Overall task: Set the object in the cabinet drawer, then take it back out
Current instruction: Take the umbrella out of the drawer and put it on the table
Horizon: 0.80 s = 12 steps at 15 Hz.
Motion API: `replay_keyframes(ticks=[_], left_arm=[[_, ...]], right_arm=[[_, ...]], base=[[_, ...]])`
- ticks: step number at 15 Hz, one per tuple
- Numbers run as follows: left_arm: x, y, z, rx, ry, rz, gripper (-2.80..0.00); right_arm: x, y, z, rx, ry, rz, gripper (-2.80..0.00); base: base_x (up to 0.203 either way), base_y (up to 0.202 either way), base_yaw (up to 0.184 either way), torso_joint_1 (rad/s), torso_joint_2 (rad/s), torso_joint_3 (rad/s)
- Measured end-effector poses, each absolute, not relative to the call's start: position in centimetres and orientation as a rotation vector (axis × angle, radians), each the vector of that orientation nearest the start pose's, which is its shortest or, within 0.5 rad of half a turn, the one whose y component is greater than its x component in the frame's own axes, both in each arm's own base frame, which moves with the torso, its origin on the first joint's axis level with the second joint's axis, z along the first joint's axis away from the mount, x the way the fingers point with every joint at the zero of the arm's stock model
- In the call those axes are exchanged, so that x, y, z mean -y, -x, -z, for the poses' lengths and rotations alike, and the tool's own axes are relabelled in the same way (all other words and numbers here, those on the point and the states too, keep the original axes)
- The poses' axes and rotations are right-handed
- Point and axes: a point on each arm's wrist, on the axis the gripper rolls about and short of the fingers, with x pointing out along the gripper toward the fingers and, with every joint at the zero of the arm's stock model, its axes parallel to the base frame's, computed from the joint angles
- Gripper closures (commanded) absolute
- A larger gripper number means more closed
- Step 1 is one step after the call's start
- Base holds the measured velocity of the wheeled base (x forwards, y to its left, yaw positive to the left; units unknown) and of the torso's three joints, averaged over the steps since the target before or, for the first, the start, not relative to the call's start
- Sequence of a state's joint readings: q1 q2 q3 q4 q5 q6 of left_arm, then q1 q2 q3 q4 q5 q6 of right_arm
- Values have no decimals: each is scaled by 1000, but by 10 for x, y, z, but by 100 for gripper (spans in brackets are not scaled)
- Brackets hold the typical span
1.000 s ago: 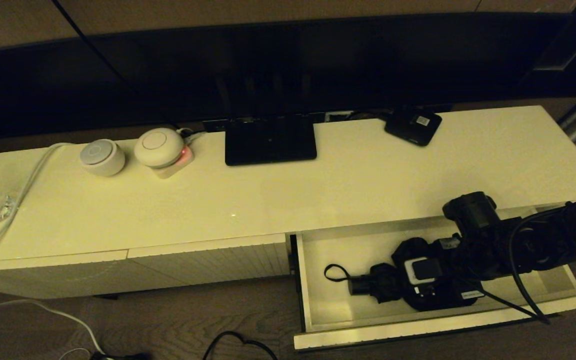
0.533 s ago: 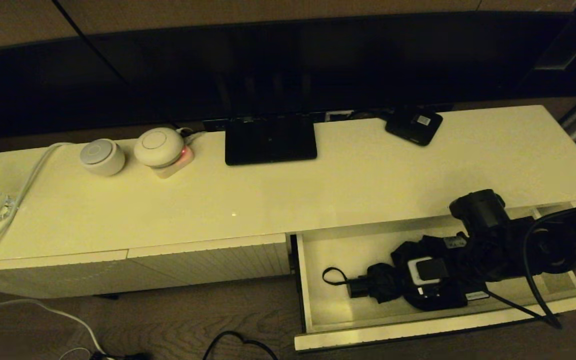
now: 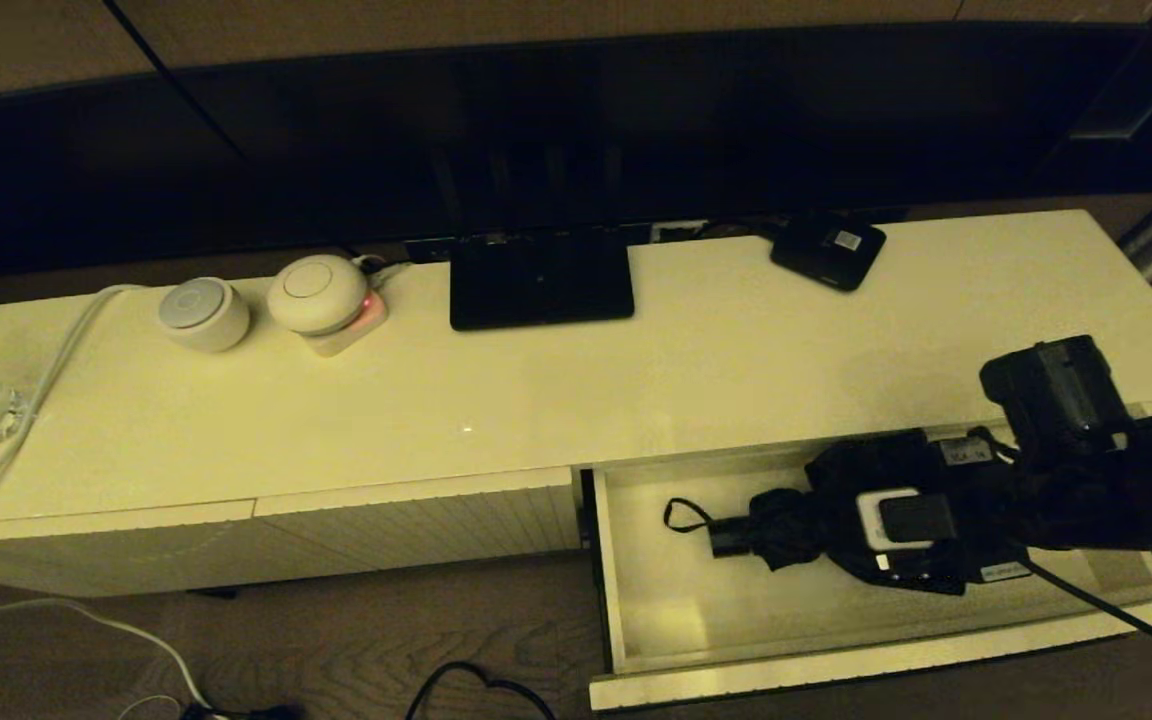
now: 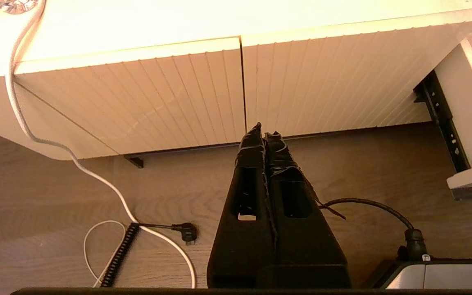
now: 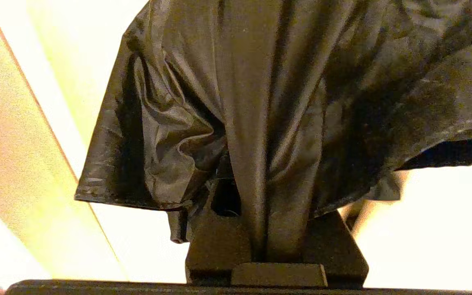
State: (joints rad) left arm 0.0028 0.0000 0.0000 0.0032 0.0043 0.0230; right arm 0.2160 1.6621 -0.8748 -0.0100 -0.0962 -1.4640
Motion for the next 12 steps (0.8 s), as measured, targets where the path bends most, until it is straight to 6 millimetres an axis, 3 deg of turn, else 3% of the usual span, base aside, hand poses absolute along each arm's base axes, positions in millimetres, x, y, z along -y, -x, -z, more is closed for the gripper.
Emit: replay_keyframes(ticks=[5,9,12], left_arm=[[0,23,-75,-3,-23,-7,0],[0,23,-75,-3,-23,-7,0],[0,23,-75,-3,-23,-6,0]], right_arm=[[-50,-229,-204,-393,1510,-535,0],[-45,-193,-255,-217,1503,-387,0],[-42,-187,-280,-136,1488,-296,0]], base=[[0,0,0,0,0,0],[0,0,0,0,0,0],[0,0,0,0,0,0]])
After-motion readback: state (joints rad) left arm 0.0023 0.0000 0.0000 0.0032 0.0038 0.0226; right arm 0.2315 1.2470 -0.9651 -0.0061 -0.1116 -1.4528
